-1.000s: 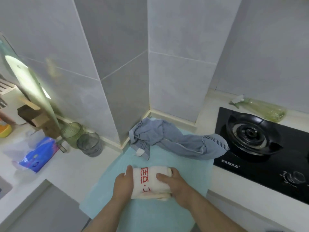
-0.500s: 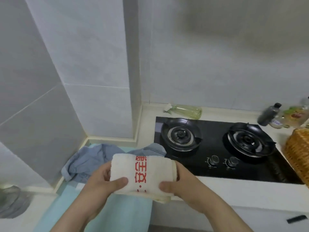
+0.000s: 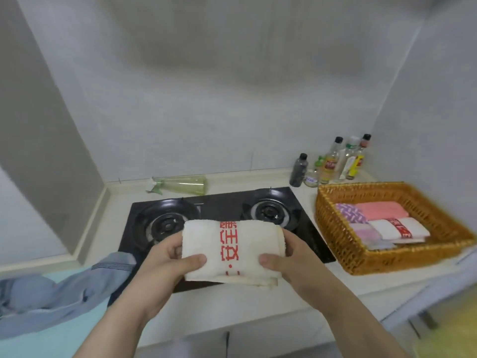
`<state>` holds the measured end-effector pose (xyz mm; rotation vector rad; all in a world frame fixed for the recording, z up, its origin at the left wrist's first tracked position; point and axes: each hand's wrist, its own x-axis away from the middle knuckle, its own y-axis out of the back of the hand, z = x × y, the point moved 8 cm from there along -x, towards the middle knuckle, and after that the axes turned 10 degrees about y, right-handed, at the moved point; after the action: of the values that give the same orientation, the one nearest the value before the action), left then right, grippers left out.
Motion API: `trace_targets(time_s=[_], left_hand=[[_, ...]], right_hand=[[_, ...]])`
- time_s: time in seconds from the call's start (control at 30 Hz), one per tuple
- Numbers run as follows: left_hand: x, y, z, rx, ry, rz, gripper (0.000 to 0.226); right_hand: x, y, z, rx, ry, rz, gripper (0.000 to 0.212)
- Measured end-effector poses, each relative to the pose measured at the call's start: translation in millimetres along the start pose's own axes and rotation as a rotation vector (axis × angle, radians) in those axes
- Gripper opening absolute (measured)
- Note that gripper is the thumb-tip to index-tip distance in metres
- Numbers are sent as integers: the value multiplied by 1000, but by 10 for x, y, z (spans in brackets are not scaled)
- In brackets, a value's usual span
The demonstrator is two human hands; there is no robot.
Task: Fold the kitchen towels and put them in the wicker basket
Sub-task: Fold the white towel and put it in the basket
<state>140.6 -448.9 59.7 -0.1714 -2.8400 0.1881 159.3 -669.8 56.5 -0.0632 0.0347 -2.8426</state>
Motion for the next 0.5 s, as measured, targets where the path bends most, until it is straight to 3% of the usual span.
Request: trace_targets(time_s=[0.33, 0.5], left_hand=[[-747, -1578, -41, -141, 26, 93, 65], [-1109, -2104, -20, -232, 46, 73, 36]], right_hand=[[296, 1769, 76, 8, 31, -259, 54], [341, 2413, 69, 5, 25, -394, 51]])
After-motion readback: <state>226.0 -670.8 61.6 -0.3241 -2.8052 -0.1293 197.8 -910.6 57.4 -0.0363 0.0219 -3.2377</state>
